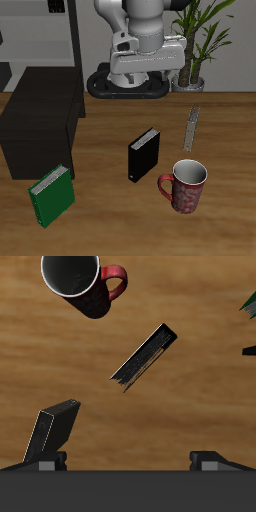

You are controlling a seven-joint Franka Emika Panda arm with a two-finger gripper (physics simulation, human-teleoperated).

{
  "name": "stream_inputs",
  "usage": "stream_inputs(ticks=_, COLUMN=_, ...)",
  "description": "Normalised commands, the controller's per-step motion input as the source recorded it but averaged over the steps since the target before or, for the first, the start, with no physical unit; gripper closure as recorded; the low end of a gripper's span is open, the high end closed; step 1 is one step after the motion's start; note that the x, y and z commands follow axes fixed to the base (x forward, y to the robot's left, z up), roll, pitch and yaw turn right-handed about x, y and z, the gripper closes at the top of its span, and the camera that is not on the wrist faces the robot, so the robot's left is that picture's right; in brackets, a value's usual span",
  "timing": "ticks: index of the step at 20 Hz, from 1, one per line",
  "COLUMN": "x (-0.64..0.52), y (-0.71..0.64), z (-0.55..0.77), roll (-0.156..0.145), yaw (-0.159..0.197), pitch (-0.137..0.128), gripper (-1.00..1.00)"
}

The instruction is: Place the black book upright on top of the shelf

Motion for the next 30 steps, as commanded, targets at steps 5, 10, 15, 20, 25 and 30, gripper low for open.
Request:
stream_inputs(ticks=5, x=0.13, y=-0.05, z=0.11, roll=-0.039, yaw=-0.043, pitch=-0.038, gripper=-1.00)
stream_inputs(ticks=10, x=0.31, y=-0.17, z=-0.02, roll=-0.019, yaw=-0.081, pitch=0.000, gripper=-1.00)
stream_inputs(ticks=15, x=0.18, y=-0.23, z=-0.03, roll=-0.019, yaw=-0.072, pitch=-0.008, gripper=-1.00)
stream_inputs(ticks=20, x=0.20, y=-0.21, z=-0.11, roll=-0.050, yaw=-0.116, pitch=0.001, gripper=-1.00)
stream_inputs(ticks=25, x=0.13, y=-0.03, z=-0.20, roll=-0.007, yaw=-0.084, pitch=-0.002, gripper=-1.00)
stream_inputs(ticks=30, x=0.09, y=0.16, z=-0.34, roll=0.017, yaw=-0.070, pitch=-0.026, gripper=-1.00)
